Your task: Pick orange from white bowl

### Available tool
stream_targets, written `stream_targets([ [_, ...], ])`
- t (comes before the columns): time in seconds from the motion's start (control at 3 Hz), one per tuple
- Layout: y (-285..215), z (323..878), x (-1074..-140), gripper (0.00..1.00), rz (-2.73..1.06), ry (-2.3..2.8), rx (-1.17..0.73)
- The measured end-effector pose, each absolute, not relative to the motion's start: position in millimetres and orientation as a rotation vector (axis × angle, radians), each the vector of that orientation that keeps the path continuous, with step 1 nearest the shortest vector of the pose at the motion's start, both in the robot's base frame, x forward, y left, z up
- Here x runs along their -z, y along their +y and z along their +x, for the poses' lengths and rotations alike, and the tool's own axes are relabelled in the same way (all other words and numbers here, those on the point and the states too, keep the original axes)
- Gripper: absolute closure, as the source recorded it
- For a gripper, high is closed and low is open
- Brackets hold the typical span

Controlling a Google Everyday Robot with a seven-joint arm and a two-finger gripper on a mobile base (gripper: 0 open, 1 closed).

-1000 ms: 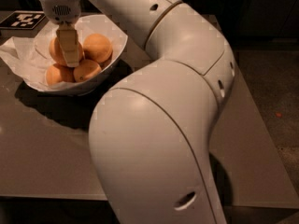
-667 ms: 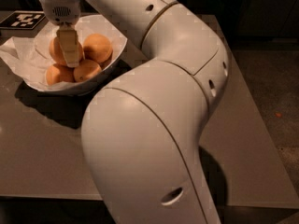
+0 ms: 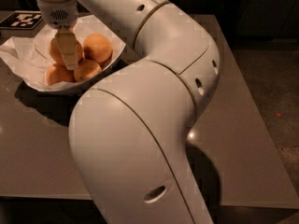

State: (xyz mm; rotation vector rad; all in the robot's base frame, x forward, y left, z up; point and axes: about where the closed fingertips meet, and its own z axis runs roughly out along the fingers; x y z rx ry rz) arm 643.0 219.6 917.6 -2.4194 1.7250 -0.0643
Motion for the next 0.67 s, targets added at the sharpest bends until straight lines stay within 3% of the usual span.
stream_targets([
  [0.33,216.3,639.5,-917.4,0.4,-2.446,1.707,0.072],
  [0.67,216.2,639.4,-917.3,0.71,-2.447,1.706,0.072],
])
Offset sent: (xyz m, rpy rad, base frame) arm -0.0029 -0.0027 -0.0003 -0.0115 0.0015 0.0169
